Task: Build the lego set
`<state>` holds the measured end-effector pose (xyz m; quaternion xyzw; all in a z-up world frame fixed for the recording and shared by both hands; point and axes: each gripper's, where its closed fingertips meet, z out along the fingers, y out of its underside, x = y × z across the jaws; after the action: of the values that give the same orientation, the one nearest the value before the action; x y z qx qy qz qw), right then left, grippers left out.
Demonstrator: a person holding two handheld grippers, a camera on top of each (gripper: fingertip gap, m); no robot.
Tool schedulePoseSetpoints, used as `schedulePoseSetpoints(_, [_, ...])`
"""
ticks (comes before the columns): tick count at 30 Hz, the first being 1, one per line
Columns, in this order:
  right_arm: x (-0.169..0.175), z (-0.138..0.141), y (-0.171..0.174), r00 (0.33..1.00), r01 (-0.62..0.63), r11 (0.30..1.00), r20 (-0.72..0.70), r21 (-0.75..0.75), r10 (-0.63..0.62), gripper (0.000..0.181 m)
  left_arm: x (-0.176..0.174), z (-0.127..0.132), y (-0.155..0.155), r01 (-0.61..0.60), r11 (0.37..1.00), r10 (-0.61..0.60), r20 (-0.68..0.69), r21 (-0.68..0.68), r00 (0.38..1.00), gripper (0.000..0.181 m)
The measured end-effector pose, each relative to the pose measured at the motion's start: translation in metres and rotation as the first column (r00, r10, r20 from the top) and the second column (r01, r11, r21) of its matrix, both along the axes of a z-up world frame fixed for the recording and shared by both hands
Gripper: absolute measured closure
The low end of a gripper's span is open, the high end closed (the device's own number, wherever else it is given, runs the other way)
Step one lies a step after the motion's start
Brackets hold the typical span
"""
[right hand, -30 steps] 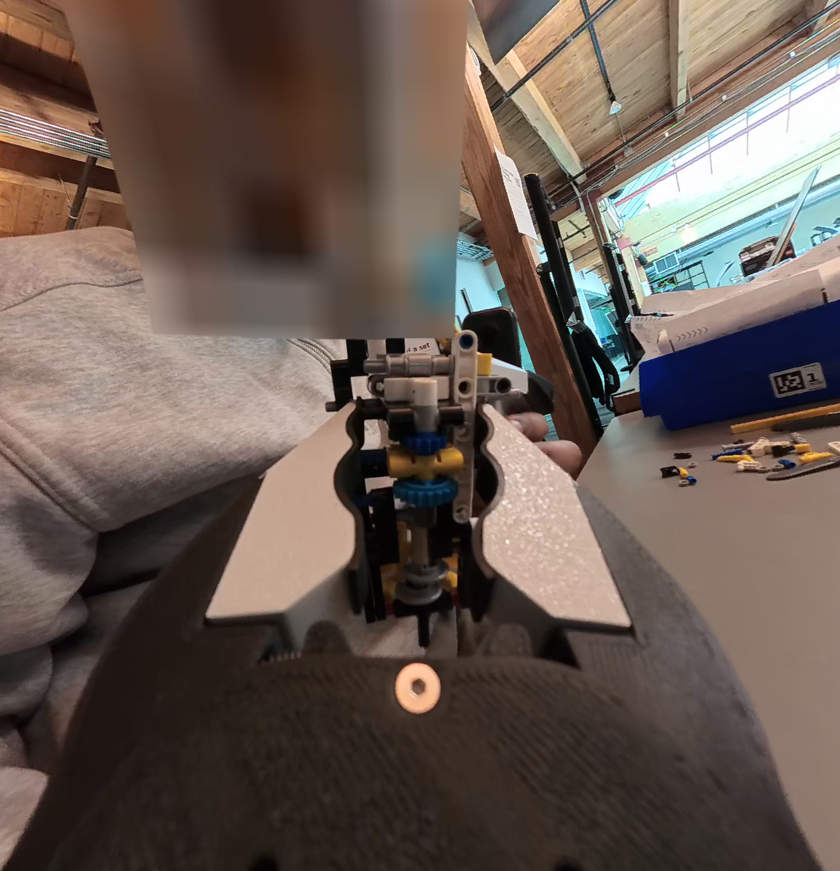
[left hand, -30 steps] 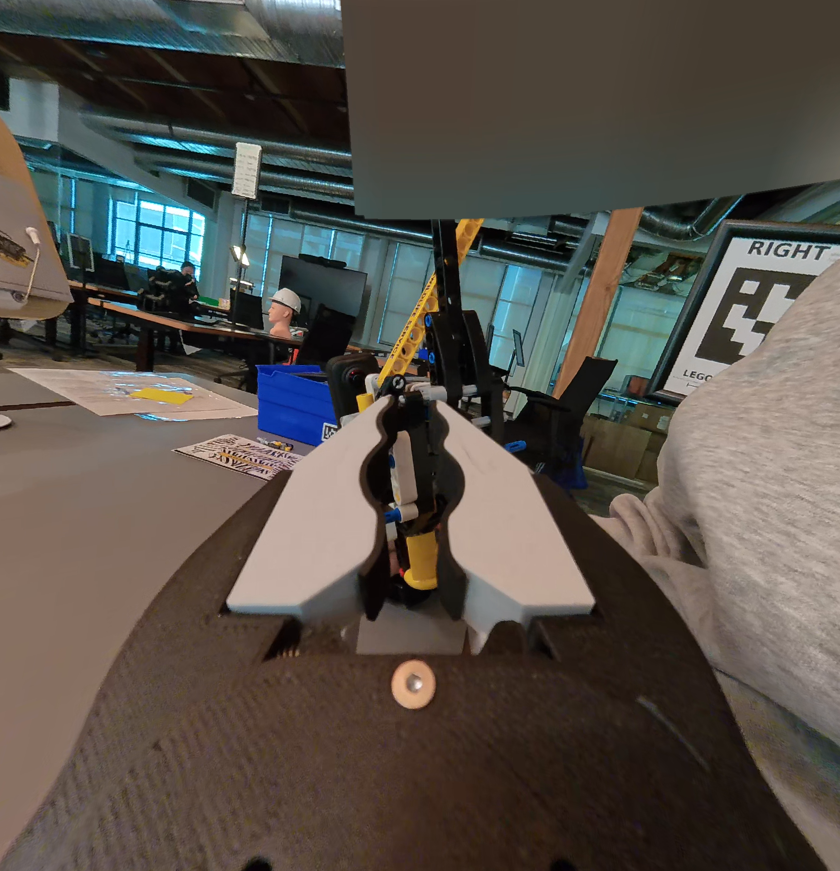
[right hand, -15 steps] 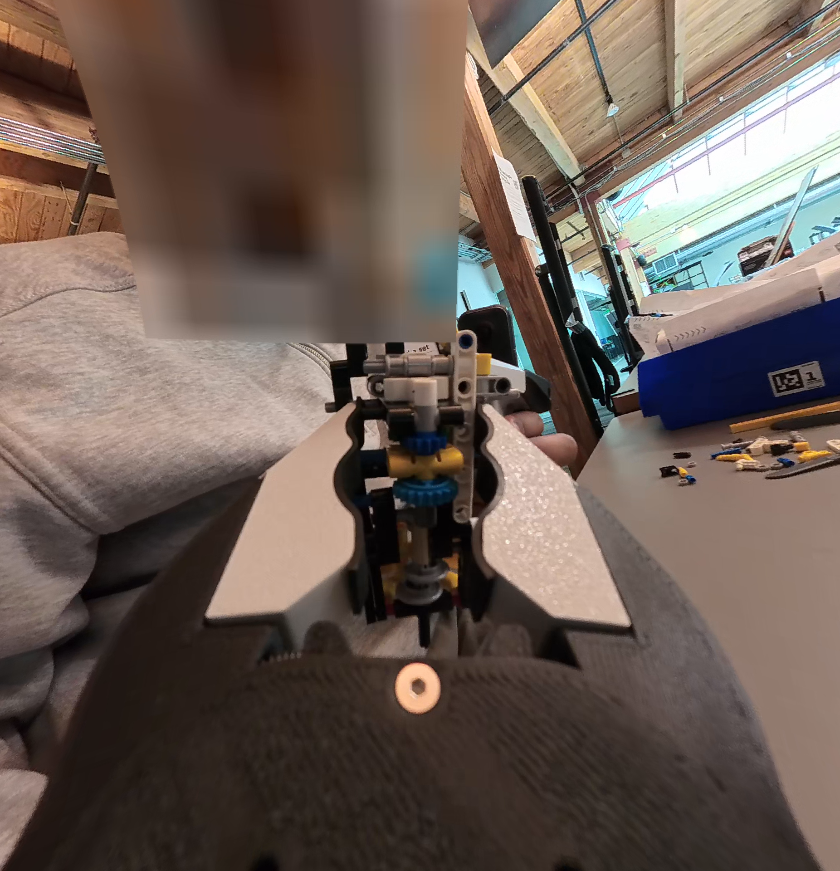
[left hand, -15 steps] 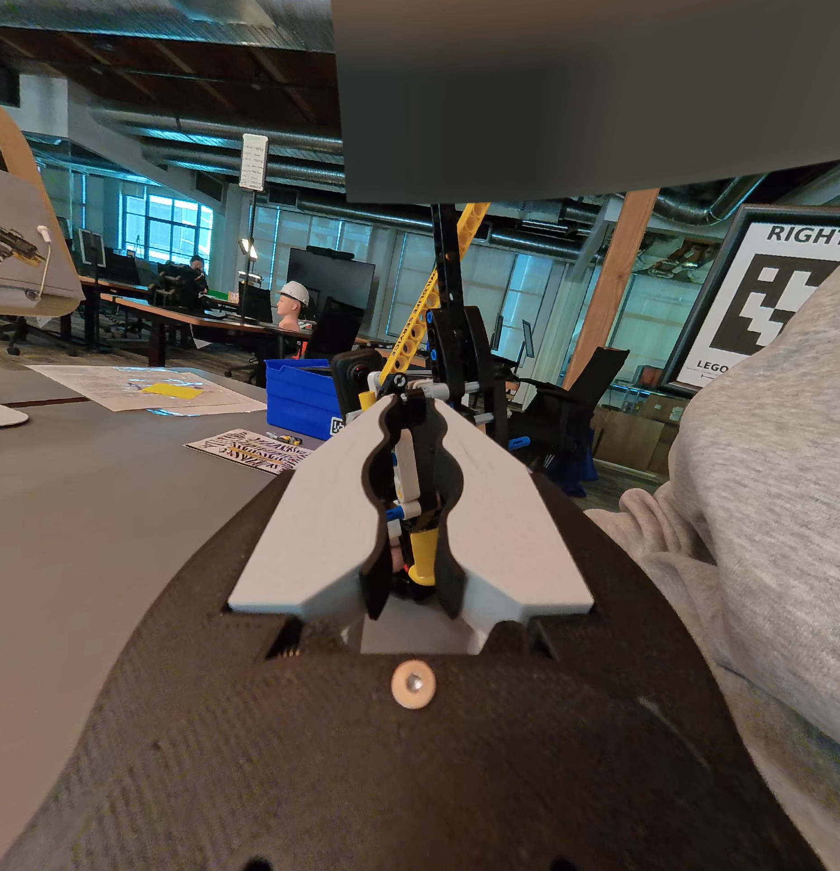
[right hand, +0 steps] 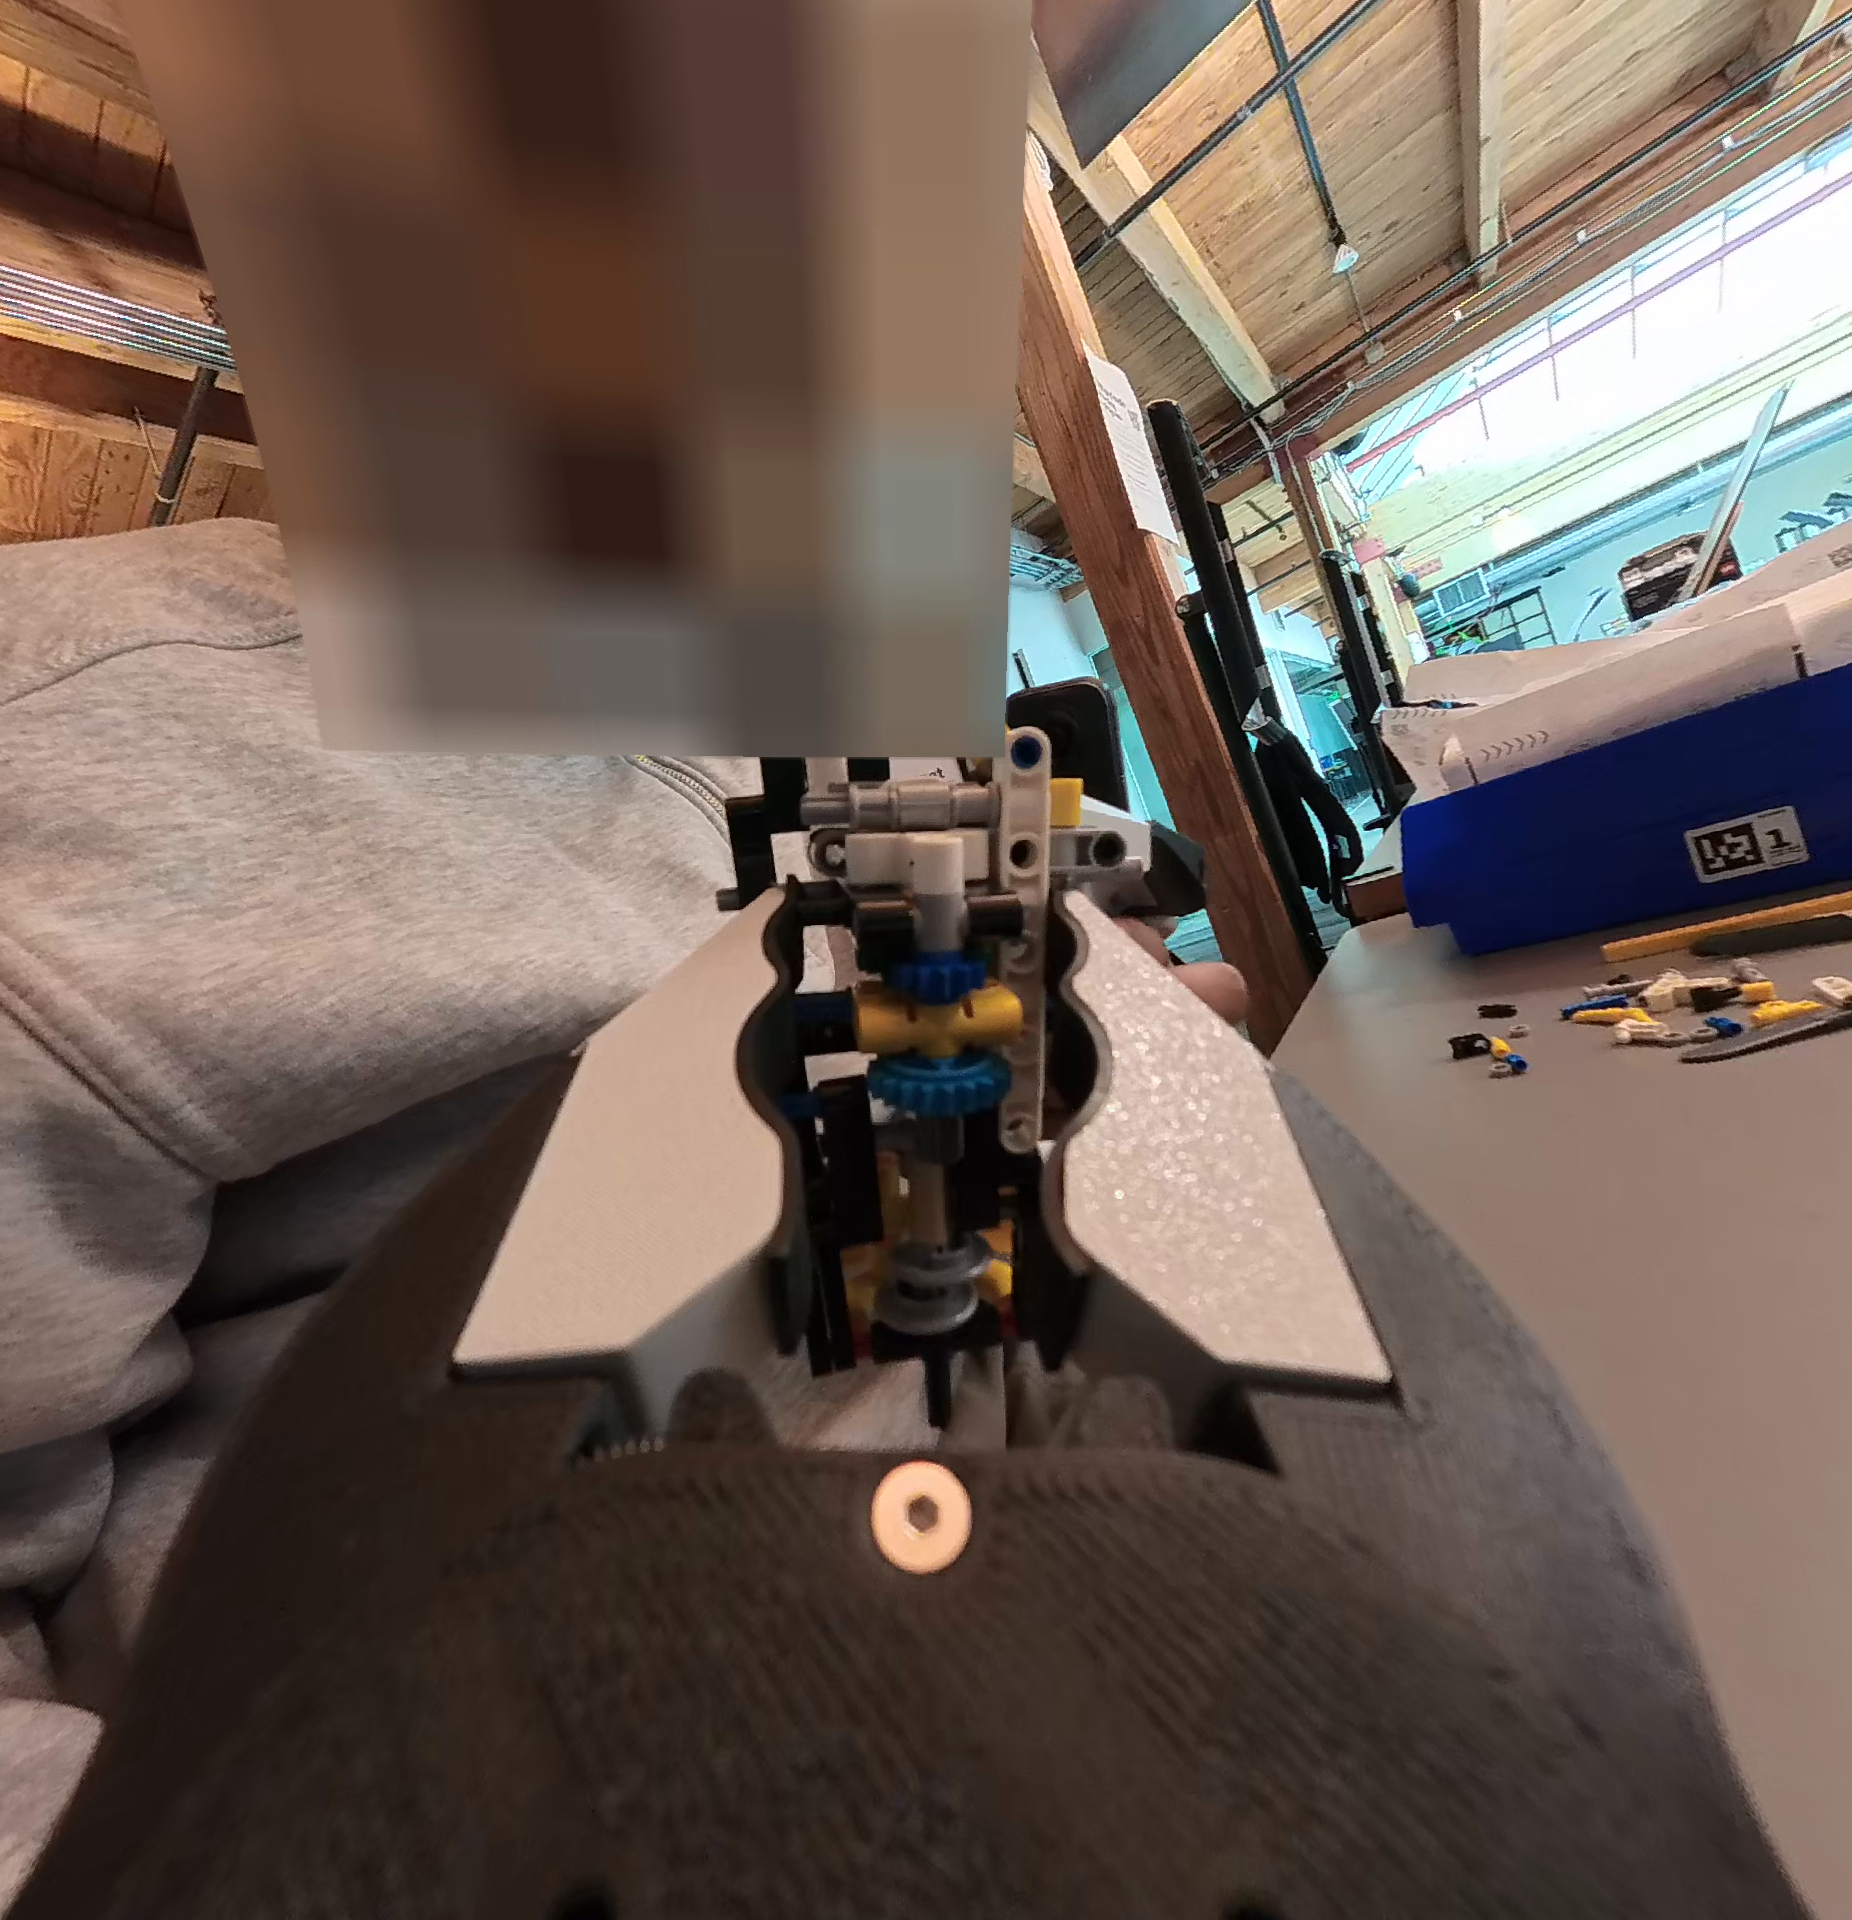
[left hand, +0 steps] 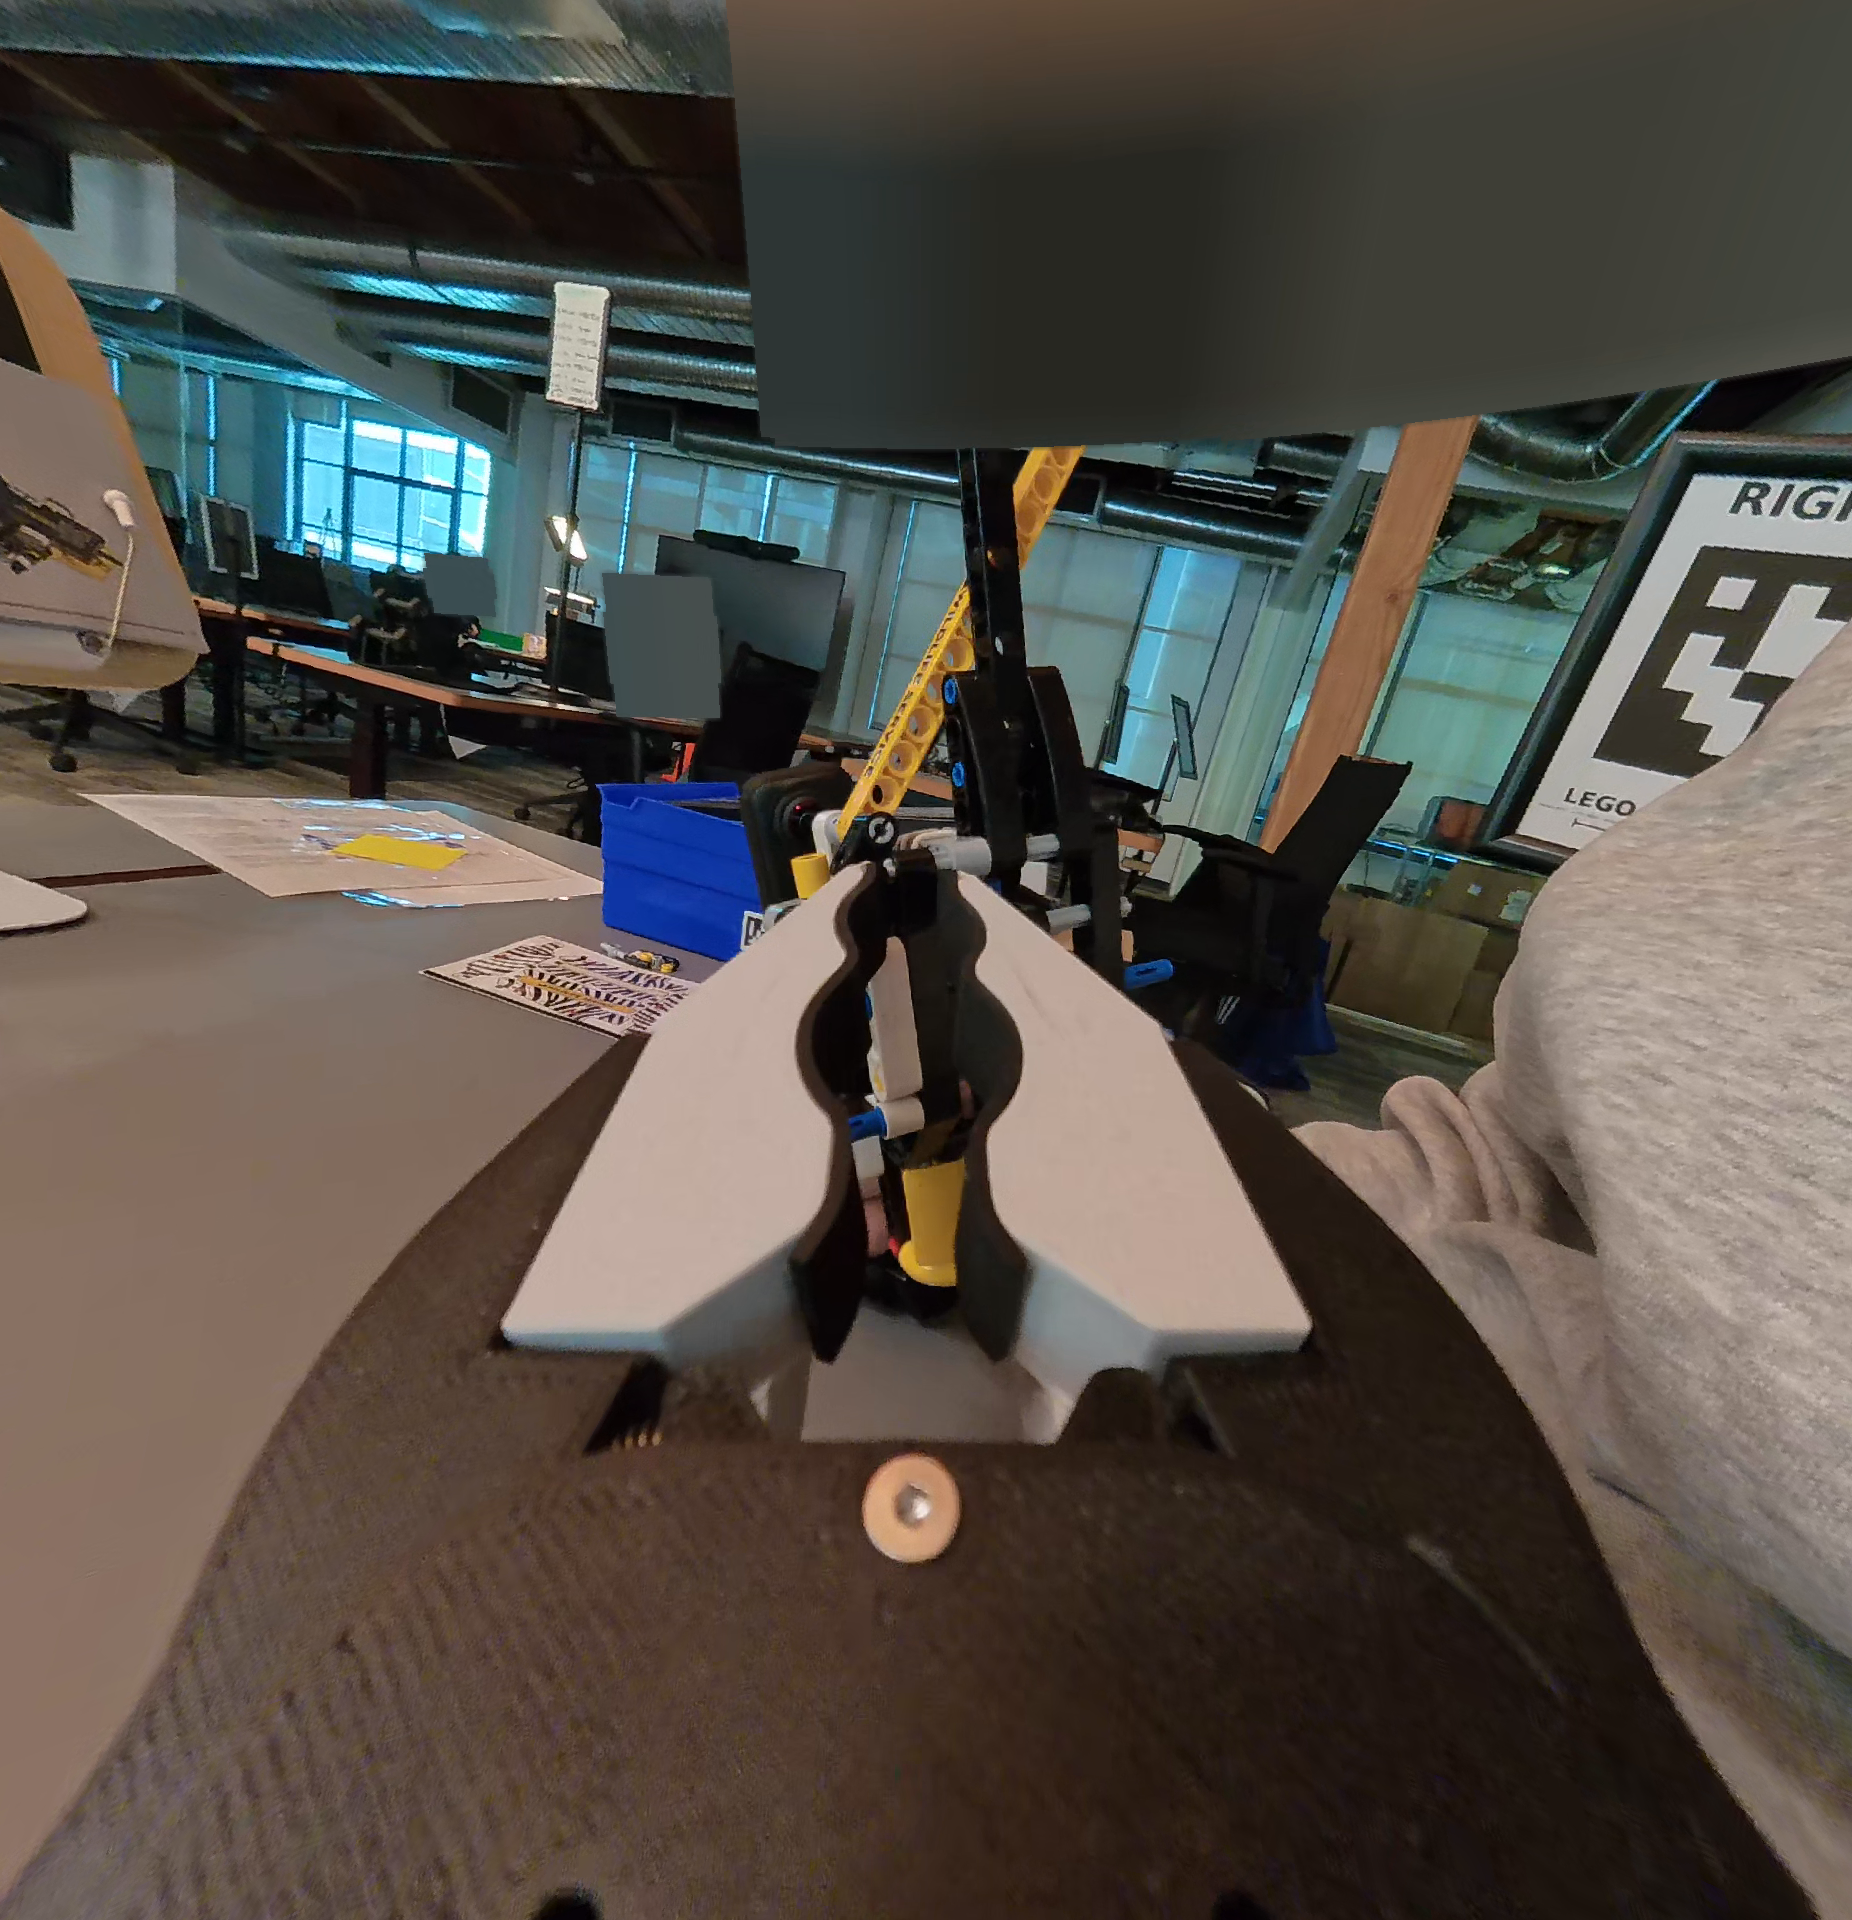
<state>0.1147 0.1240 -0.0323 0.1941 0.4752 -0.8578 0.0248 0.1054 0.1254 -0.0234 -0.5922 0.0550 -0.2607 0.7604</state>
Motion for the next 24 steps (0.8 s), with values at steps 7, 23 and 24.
schedulePoseSetpoints(7, [-0.0004,0.0000,0.0005,1.000,0.002,1.000,0.001,-0.004,-0.002,0.136,0.0000,-0.0002,0.0011,-0.010,1.000,0.010,-0.008,-0.002,1.000,0.173])
schedulePoseSetpoints(23, [-0.0008,0.0006,0.0016,1.000,0.005,1.000,0.000,-0.015,-0.005,0.136,-0.0003,0.0001,0.0023,-0.056,0.998,0.056,-0.055,0.002,0.997,0.173])
schedulePoseSetpoints(24, [-0.0007,0.0007,0.0017,1.000,0.005,1.000,0.000,-0.016,-0.005,0.136,-0.0003,0.0001,0.0024,-0.057,0.998,0.057,-0.056,0.003,0.997,0.173])
